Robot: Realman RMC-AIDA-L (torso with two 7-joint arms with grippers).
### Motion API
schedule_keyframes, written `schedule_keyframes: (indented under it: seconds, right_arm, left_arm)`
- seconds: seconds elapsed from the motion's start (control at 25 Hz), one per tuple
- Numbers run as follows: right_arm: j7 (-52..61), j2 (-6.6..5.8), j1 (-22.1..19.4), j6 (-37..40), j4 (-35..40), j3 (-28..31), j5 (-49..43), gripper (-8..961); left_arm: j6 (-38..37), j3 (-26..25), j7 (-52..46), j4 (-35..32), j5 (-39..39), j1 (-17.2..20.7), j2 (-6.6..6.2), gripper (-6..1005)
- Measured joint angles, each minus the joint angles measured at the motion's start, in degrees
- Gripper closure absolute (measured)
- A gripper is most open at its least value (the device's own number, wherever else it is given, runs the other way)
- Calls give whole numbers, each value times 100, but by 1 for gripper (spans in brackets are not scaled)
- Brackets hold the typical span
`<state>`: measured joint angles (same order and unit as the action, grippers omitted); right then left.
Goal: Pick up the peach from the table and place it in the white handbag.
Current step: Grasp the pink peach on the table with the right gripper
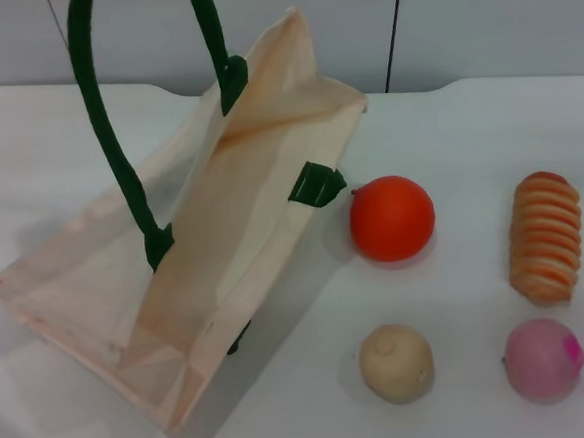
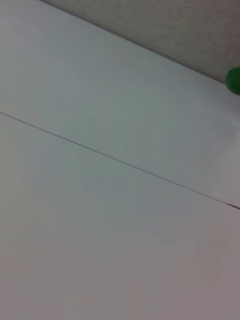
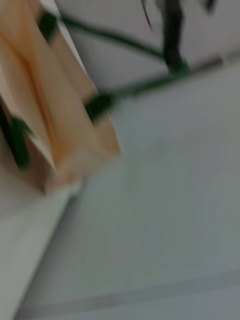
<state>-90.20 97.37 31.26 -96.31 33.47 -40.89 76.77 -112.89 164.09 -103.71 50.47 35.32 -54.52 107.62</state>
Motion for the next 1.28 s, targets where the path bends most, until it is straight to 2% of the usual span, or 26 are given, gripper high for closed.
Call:
schedule_keyframes:
  seconds: [0.16, 0.24, 0.36, 0.48, 0.68, 0.76, 1.0, 1.28]
  right_arm:
    - [-317, 98, 15, -620, 25, -35, -380, 69]
    - [-420, 196, 45, -696, 42, -51, -683, 69]
    - [-528, 409, 104, -761, 117, -62, -1273, 69]
    - [-546, 533, 183, -868, 163, -59, -1627, 70]
    - [-551, 611, 221, -919, 166, -170, -1748, 71]
    - [-584, 699, 236, -840, 163, -221, -1947, 71]
    - [-760, 833, 293, -779, 90, -198, -2387, 72]
    - [-838, 889, 353, -550, -74, -216, -2572, 74]
  left_arm:
    - [-1, 0, 0, 6, 0, 16, 7, 880]
    - [0, 0, -1, 8, 0, 36, 10, 880]
    - [65, 0, -2, 3, 0, 47, 12, 880]
    - [127, 0, -7, -14, 0, 51, 14, 880]
    - [133, 1, -9, -20, -1, 56, 22, 880]
    - [135, 0, -9, -26, -3, 55, 22, 880]
    - [136, 0, -9, -38, -8, 51, 23, 879]
    - [136, 0, -9, -38, 13, 58, 23, 879]
